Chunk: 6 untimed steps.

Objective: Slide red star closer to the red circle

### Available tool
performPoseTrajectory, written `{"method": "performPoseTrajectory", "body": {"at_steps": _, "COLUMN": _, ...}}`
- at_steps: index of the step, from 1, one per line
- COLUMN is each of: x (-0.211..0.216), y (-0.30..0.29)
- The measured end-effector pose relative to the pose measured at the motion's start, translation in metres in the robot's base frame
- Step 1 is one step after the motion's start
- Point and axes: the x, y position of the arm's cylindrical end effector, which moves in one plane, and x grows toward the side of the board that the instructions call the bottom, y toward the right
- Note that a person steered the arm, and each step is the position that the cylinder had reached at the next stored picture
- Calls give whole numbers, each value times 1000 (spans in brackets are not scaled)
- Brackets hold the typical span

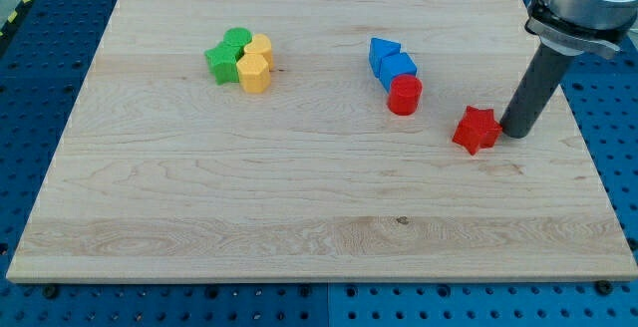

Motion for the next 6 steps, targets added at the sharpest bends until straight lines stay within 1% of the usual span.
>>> {"method": "performPoseTrajectory", "body": {"at_steps": 2, "x": 0, "y": -35}}
{"method": "performPoseTrajectory", "body": {"at_steps": 5, "x": 1, "y": -55}}
{"method": "performPoseTrajectory", "body": {"at_steps": 6, "x": 1, "y": -70}}
